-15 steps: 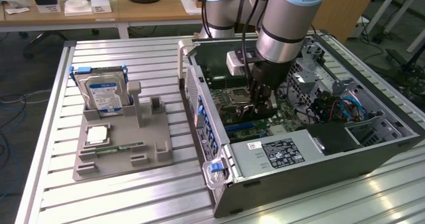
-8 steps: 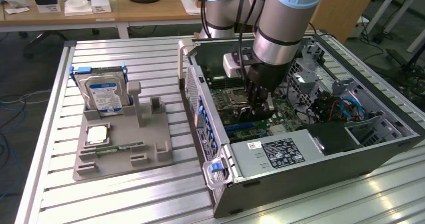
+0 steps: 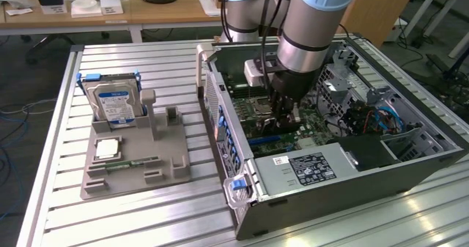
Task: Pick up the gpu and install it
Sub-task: 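Insert the gpu into the slot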
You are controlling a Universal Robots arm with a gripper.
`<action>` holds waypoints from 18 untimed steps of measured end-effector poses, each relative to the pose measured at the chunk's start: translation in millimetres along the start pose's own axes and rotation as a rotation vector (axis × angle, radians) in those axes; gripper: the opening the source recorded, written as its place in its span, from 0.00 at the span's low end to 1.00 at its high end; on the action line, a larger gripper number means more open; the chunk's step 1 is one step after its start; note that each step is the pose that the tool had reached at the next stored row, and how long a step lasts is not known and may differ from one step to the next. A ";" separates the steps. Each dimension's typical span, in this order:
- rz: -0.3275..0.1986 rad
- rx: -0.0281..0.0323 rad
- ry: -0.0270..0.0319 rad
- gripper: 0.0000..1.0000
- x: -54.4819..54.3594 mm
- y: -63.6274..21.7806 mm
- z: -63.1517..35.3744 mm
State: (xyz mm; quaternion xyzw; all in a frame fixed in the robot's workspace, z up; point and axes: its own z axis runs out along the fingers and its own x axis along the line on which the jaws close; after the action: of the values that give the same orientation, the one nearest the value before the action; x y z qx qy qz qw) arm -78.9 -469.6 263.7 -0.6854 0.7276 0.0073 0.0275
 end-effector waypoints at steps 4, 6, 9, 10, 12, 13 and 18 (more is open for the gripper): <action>0.000 0.0002 -0.0004 0.27 0.1 1.1 1.2; 0.000 0.0000 -0.0001 0.27 0.2 1.5 3.1; 0.000 0.0000 0.0000 0.27 0.4 1.9 4.6; 0.000 0.0000 0.0001 0.27 0.4 1.8 4.6; 0.000 0.0002 -0.0003 0.27 0.4 2.3 5.5; 0.000 0.0001 -0.0002 0.27 0.4 2.5 6.2; 0.000 0.0001 -0.0001 0.27 0.7 3.0 11.6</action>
State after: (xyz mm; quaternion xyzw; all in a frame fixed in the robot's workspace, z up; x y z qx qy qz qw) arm -81.6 -469.5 252.0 -0.6855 0.7276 0.0073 0.0275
